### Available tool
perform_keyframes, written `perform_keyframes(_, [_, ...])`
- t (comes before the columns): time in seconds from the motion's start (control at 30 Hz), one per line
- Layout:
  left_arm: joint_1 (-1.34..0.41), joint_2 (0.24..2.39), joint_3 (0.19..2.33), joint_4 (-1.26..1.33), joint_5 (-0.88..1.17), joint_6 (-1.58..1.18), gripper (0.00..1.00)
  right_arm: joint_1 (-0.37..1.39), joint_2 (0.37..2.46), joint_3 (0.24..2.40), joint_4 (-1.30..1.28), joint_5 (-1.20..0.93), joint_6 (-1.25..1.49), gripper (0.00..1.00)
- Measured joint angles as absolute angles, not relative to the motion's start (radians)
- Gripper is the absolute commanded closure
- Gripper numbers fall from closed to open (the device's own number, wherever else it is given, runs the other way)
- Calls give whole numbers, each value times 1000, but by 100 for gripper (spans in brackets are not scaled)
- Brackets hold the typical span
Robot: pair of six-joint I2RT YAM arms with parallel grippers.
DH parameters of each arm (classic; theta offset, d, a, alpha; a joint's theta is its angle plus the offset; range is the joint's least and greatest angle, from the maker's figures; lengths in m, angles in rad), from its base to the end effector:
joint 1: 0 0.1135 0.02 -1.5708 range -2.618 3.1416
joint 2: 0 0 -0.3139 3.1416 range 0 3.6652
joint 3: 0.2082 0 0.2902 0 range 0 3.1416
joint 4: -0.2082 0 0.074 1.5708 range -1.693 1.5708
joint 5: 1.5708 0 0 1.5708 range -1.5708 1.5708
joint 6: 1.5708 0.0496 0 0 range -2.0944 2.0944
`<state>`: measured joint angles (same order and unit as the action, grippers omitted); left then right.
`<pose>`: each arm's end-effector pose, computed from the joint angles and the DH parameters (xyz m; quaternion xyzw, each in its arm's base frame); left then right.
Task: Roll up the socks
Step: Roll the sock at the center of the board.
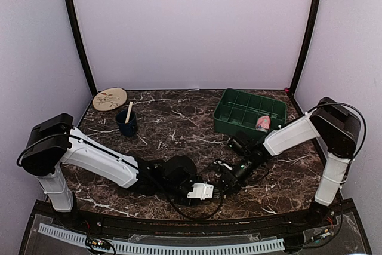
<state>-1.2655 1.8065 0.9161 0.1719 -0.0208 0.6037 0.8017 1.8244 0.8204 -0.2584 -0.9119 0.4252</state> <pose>0.1247 -0.3922 0.1544 0.7298 0.5444 -0.1253 0.3940 0.2038 0.2669 0.1106 0.2325 -0.8589 -0.4351 0.1377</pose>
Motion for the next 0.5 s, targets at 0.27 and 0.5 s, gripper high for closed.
perform_keyframes(0.27, [-1269, 1808, 916, 187, -46, 664, 52, 773, 1872, 836, -279, -999, 426, 99])
perform_keyframes(0.5, [-1286, 1809, 916, 187, -46, 696, 52, 769, 1918, 887, -320, -1045, 432, 100])
